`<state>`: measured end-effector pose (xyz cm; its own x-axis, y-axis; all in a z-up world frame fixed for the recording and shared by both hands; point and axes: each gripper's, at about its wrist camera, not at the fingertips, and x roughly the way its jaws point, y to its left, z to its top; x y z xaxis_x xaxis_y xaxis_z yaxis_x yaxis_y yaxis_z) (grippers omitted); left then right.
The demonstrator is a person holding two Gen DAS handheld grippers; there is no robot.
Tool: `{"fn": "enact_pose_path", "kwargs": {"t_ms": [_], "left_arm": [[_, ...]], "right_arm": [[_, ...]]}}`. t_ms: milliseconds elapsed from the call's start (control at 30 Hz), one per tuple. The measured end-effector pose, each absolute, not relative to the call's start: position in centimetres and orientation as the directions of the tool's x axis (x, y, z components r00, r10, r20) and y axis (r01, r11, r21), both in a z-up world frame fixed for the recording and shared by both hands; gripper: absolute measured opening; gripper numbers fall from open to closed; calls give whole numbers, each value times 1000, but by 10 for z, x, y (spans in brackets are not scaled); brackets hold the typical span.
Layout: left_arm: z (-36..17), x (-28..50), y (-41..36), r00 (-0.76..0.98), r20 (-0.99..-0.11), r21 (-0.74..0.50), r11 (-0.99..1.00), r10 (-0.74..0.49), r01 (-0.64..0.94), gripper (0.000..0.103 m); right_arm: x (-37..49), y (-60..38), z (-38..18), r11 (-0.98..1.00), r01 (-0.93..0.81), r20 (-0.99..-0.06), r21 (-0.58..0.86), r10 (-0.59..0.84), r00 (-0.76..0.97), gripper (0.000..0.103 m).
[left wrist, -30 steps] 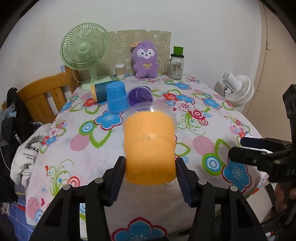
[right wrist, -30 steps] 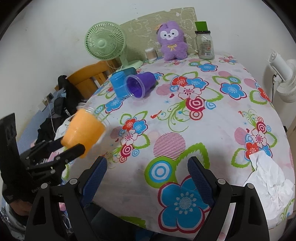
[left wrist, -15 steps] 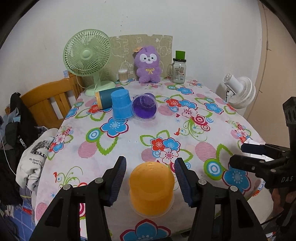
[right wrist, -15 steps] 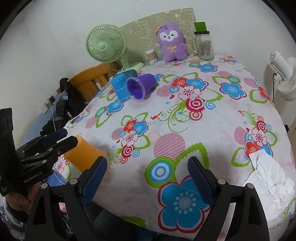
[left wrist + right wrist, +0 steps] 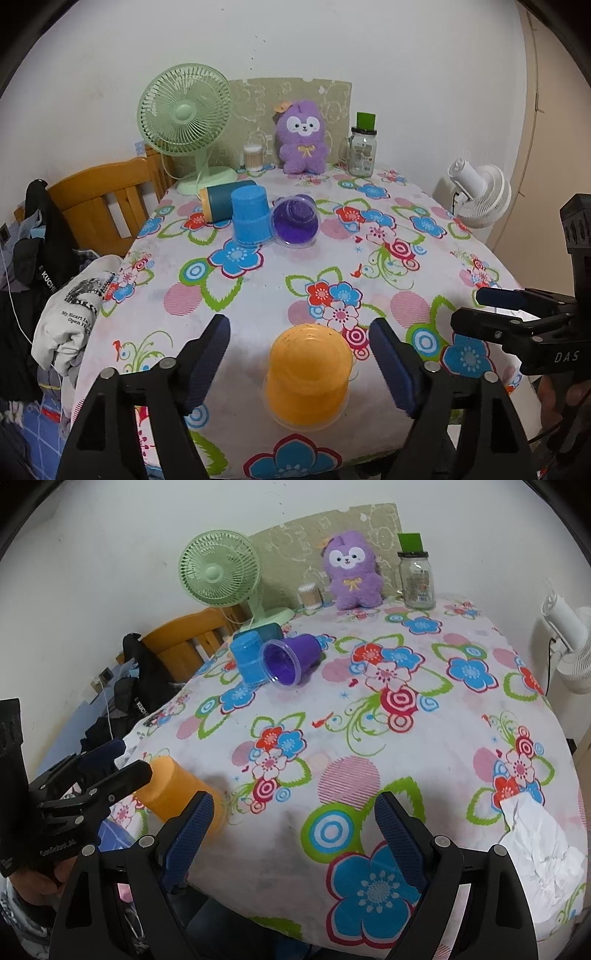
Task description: Flip cup upside down
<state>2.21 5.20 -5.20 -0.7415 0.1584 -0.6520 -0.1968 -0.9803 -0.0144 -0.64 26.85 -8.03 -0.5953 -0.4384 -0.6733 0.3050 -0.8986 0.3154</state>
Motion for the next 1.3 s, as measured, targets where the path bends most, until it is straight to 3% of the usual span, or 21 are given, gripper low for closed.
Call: {"fn": "enact_pose_path", "kwargs": {"t_ms": [333, 700, 1300], "left_arm": [[-33, 29, 38, -784, -605, -47, -990, 136, -136, 103], [-13, 46, 27, -827, -547, -85, -991, 131, -101, 103], [-5, 63, 5, -844, -522, -133, -989, 127, -66, 103]], "right_arm": [[-1, 256, -45, -905, 320, -623, 280, -425, -657, 91], [20, 229, 0, -910, 365, -541, 194, -410, -734, 99], [36, 199, 12, -902, 404, -534, 155, -420, -733, 100]]}}
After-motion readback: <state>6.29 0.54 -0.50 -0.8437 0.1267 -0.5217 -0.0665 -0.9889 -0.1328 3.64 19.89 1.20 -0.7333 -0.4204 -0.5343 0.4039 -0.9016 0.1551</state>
